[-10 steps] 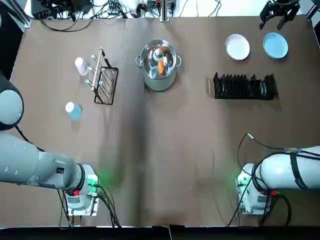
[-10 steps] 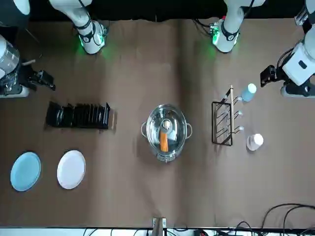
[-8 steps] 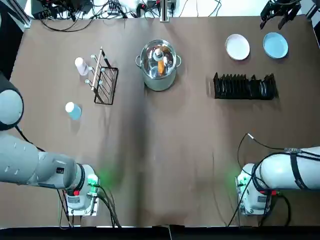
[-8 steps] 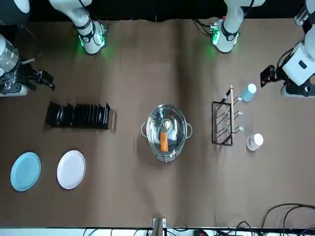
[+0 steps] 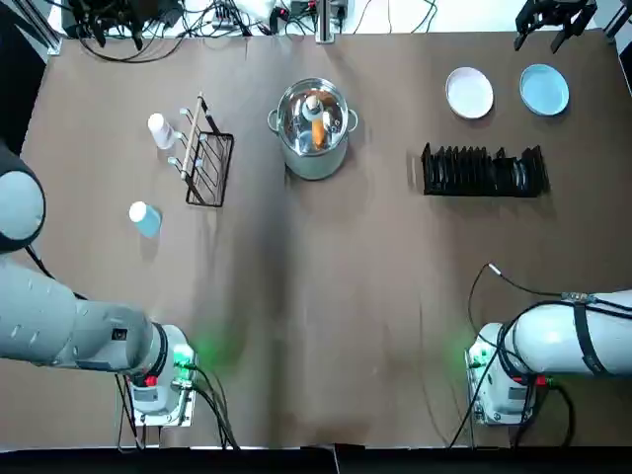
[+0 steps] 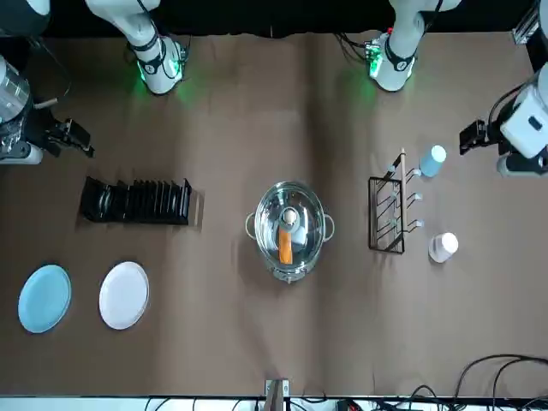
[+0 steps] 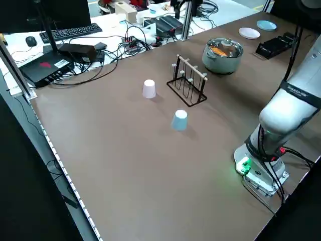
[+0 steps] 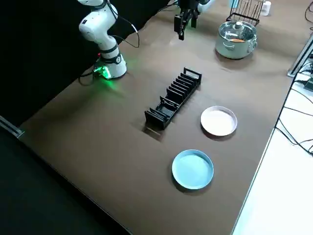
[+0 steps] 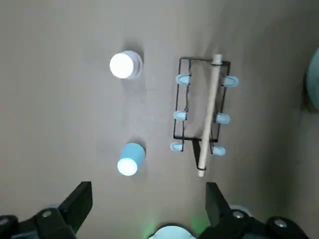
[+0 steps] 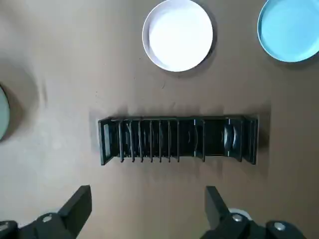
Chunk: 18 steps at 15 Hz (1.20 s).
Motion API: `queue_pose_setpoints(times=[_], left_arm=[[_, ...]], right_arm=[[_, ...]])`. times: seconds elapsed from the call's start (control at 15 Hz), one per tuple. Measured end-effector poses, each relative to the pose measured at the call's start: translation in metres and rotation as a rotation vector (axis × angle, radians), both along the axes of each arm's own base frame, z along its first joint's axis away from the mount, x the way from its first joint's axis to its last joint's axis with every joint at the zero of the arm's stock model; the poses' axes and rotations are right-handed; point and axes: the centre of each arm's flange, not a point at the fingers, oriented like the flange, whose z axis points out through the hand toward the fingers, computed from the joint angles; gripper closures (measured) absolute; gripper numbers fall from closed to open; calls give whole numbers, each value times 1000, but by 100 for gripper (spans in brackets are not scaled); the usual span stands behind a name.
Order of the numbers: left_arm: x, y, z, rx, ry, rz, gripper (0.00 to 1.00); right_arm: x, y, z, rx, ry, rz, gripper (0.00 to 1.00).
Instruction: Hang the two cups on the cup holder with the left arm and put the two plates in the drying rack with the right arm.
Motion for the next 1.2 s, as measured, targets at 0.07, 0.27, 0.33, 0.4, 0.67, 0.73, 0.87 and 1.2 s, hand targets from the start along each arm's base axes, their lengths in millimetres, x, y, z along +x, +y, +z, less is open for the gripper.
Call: queue_pose_setpoints(times=[0.07, 0.27, 0.33, 0.4, 0.67, 0.73, 0.87, 1.2], left_arm=[[5, 8, -15, 0, 11, 13, 0], [22, 30, -73, -1, 1, 45, 0], [24, 38, -94, -1, -1, 56, 0], [24, 45, -112, -2, 1, 65, 0], [-1, 58, -168, -7, 66, 73, 0], [-27, 64, -193, -7, 99, 65, 0], [-60, 78, -221, -17, 101, 45, 0], [-149, 103, -302, -43, 9, 13, 0]], right_arm=[[0, 0, 0, 0, 1, -1, 0], [3, -3, -7, -6, 11, 4, 0], [6, -7, -12, -19, 16, 16, 0], [10, -12, -19, -33, 15, 24, 0], [34, -38, -51, -58, -3, 2, 0], [48, -58, -75, -72, -7, -20, 0], [65, -80, -101, -92, 10, -44, 0], [119, -147, -157, -134, 13, -124, 0]])
